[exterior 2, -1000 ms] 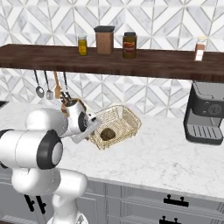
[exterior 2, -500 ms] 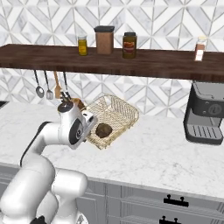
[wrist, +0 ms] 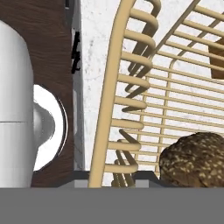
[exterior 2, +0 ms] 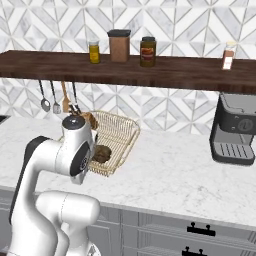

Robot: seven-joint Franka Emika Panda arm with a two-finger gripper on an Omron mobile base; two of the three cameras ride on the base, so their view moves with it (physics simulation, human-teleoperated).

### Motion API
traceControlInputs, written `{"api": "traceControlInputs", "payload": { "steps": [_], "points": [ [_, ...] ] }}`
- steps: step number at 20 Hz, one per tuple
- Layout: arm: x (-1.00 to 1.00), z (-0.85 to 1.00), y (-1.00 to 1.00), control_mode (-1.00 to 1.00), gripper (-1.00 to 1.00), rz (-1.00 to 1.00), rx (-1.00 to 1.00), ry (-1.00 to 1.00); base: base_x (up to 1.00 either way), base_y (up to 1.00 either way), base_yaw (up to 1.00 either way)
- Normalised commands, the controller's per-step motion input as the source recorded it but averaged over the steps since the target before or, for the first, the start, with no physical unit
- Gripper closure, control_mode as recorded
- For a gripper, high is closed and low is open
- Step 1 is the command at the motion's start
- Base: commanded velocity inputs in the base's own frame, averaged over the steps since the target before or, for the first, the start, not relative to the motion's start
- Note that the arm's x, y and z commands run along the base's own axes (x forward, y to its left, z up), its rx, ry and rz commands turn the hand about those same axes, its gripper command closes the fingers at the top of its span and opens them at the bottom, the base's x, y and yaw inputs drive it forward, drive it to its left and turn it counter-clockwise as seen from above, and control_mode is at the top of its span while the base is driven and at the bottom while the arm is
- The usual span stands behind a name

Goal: Open the cabinet, pick up the bread from the cabinet and place it in the basket. Then move the basket to the dining counter.

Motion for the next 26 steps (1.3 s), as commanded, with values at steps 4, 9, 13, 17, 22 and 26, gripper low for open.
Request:
{"api": "traceControlInputs", "payload": {
  "steps": [4, 9, 13, 17, 22, 26],
  "points": [
    [-0.28, 0.47, 0.03, -1.0, 1.0, 0.11, -0.02, 0.01, 0.0, 0.0, 0.0],
    [0.0, 0.0, 0.02, -1.0, 1.0, 0.0, 0.0, 0.0, 0.0, 0.0, 0.0],
    [0.0, 0.0, 0.0, -1.0, 1.0, 0.0, 0.0, 0.0, 0.0, 0.0, 0.0],
    [0.0, 0.0, 0.0, -1.0, 1.0, 0.0, 0.0, 0.0, 0.0, 0.0, 0.0],
    [-0.07, 0.0, 0.0, 1.0, 1.0, 0.0, 0.0, 0.0, -0.56, 0.0, 0.04],
    [0.0, 0.0, 0.0, 1.0, 1.0, 0.0, 0.0, 0.0, -0.96, 0.0, 0.19]
  ]
}}
